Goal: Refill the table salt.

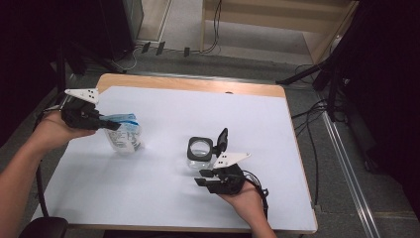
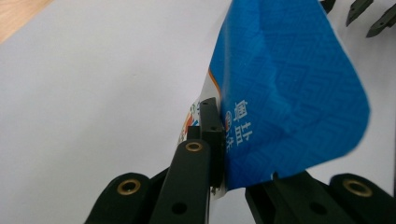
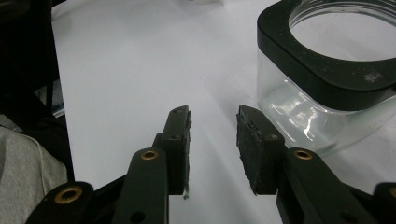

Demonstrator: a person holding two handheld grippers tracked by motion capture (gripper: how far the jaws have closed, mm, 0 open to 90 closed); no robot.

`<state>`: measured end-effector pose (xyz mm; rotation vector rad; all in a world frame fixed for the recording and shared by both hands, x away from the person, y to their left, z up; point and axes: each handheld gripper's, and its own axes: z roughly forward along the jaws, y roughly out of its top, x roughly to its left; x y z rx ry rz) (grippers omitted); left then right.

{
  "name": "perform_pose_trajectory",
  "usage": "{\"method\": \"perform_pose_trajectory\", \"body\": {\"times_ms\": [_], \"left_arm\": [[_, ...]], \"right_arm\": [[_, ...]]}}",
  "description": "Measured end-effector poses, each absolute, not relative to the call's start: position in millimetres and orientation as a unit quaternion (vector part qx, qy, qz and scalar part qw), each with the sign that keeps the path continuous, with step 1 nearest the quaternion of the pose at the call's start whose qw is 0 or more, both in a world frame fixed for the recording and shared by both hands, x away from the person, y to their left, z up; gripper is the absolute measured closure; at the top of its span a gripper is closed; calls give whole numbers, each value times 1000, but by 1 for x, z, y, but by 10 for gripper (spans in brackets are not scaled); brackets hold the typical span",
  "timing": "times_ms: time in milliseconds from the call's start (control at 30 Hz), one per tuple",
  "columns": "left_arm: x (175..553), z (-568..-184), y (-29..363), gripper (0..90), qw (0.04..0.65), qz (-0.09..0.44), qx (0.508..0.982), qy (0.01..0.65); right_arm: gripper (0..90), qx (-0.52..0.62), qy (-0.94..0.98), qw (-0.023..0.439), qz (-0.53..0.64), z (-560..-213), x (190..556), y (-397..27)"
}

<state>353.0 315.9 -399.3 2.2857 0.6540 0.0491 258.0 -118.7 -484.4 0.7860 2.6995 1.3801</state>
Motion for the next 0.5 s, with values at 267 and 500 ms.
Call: {"method": "perform_pose_trajectory", "body": {"times_ms": [267, 500], "left_arm": [[352, -388, 306, 900, 367, 19, 890, 270], [344, -365, 292, 900, 369, 31, 888, 273]], "right_arm": [[667, 253, 858, 6, 447, -483, 255, -115], [769, 245, 858, 11, 452, -479, 249, -107]]}}
